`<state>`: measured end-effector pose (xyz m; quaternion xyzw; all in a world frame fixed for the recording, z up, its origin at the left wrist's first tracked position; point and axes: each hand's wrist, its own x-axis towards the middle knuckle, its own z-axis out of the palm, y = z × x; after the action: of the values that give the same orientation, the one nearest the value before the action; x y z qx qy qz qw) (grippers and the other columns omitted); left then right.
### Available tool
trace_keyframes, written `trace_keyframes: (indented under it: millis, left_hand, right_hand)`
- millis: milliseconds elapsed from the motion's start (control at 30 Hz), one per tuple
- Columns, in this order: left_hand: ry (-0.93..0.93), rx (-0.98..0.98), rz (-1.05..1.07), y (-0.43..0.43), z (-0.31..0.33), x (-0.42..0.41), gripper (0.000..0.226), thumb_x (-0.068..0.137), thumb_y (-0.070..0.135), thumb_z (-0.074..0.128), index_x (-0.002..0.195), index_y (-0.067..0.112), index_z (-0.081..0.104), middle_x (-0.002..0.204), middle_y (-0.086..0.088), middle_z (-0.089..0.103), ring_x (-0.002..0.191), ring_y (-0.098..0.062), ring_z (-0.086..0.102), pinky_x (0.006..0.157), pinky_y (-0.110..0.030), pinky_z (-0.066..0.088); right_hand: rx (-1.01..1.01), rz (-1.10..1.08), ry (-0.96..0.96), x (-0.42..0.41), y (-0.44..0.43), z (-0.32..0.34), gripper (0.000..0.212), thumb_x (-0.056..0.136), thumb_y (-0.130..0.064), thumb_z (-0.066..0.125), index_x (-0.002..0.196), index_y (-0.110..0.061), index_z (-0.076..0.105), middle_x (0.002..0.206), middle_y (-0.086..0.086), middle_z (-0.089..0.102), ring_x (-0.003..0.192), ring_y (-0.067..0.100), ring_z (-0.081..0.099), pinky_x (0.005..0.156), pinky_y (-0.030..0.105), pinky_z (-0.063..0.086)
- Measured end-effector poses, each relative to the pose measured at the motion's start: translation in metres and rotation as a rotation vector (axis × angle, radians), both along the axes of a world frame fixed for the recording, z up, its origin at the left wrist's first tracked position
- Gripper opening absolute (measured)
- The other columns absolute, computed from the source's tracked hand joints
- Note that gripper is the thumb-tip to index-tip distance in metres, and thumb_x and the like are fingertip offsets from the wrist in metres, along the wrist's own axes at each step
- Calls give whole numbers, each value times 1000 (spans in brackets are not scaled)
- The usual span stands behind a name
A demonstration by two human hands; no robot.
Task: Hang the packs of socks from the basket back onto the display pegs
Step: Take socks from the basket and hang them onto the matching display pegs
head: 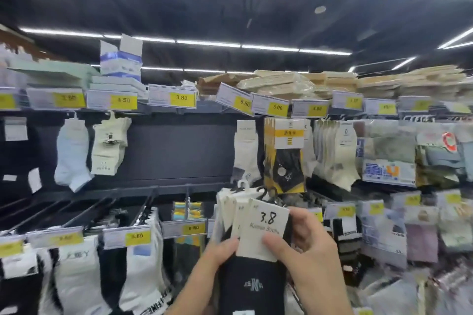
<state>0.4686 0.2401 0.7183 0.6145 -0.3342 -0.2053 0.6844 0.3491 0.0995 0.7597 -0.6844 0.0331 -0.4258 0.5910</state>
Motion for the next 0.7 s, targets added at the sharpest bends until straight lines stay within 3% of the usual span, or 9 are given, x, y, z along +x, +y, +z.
trace_keyframes:
  millis: [67, 167, 233, 333, 433, 533, 567, 633, 700]
  left_hand:
    - [122, -79, -125, 10, 7, -6, 44, 100, 18, 58, 140, 0, 53, 147, -26, 49, 136, -40, 48, 109, -41, 42]
    - [432, -238, -272, 0, 22, 1, 61, 69, 38, 85, 123, 13, 71, 131, -22, 65, 121, -39, 63, 94, -45, 54]
    - [384, -250, -280, -6, 32, 10, 69, 61, 44, 88, 121, 13, 72, 123, -21, 70, 113, -33, 69, 86, -39, 58]
    - [318, -236, -136, -26, 49, 28, 56, 81, 34, 78, 127, 4, 67, 84, -25, 76, 80, -13, 77, 66, -22, 58]
    - [362, -309, -103, -44, 60, 45, 69, 63, 46, 85, 122, 12, 72, 109, -22, 74, 101, -28, 74, 83, -37, 58]
    - [204, -399, -162, -54, 56, 67, 52, 96, 29, 64, 140, 3, 54, 59, -22, 71, 63, 2, 72, 60, -11, 53]
    - [228, -392, -177, -59, 61, 71, 51, 98, 26, 61, 142, 3, 51, 60, -22, 71, 61, 4, 71, 56, -8, 51]
    - [191, -386, -51, -79, 68, 81, 55, 94, 26, 67, 142, 5, 52, 116, -30, 70, 83, -5, 76, 68, -16, 57]
    - [274, -378, 8, -94, 72, 85, 57, 89, 42, 70, 136, 11, 61, 138, -23, 60, 103, -16, 74, 84, -28, 58]
  right_hand:
    - [-40, 30, -23, 10, 5, 10, 42, 70, -10, 84, 97, -34, 62, 90, -11, 77, 81, 6, 72, 63, 14, 53]
    - [-110, 81, -32, 20, 5, 25, 39, 72, -22, 83, 92, -45, 59, 92, -8, 77, 82, 7, 73, 64, 17, 55]
    - [-145, 62, -67, 26, -5, 33, 33, 69, -29, 81, 89, -43, 59, 92, -7, 76, 83, 6, 72, 64, 17, 56]
    - [-202, -35, -113, 37, -30, 42, 28, 74, -23, 82, 85, -38, 61, 88, -10, 73, 76, 2, 67, 61, 15, 53]
    - [-295, -41, -121, 49, -54, 51, 29, 76, -13, 78, 81, -37, 63, 85, -12, 74, 78, 2, 69, 62, 13, 54]
    - [-360, 63, -89, 66, -76, 60, 23, 76, -17, 78, 84, -36, 67, 88, -13, 75, 80, 1, 70, 65, 12, 54]
    - [-345, 106, -76, 74, -83, 64, 22, 75, -20, 77, 88, -36, 69, 90, -13, 75, 82, 2, 70, 66, 13, 54]
    - [-304, 181, -57, 91, -97, 69, 29, 77, -17, 76, 101, -34, 70, 96, -13, 76, 87, 3, 71, 69, 13, 55]
    - [-283, 234, -41, 107, -110, 70, 34, 81, -12, 75, 106, -34, 70, 99, -15, 76, 90, 2, 71, 70, 12, 55]
